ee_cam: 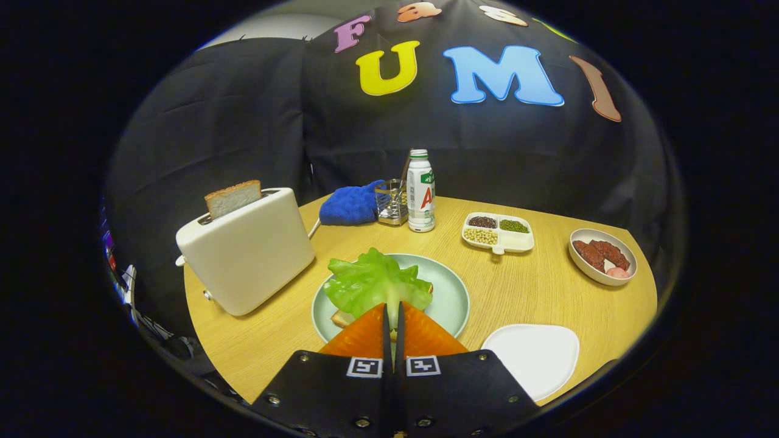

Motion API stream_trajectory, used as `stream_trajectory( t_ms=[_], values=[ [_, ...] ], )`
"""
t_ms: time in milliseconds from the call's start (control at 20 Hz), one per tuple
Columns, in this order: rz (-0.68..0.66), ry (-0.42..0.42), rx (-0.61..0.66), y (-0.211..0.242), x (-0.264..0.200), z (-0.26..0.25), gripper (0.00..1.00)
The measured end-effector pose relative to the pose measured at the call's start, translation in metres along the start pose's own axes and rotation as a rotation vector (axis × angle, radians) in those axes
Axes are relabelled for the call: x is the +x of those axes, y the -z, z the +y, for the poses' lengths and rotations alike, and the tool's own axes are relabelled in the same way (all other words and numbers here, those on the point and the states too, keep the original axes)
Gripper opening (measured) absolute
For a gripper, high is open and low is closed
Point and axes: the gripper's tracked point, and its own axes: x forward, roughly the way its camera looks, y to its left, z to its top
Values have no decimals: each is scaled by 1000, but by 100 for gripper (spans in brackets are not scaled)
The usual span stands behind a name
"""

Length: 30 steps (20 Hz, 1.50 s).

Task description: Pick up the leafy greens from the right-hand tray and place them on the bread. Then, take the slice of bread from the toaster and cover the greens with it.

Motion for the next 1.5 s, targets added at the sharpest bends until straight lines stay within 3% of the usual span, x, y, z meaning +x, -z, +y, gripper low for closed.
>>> stream_trajectory(
  t_ms=[500,800,1000,1200,1500],
  values=[
    [53,30,-5,21,20,2,2],
    [26,73,-12,14,7,-5,21],
    [22,111,-56,12,8,-13,44],
    [-108,154,13,-10,-11,-8,44],
    [-327,216,31,-47,-47,40,44]
  ],
)
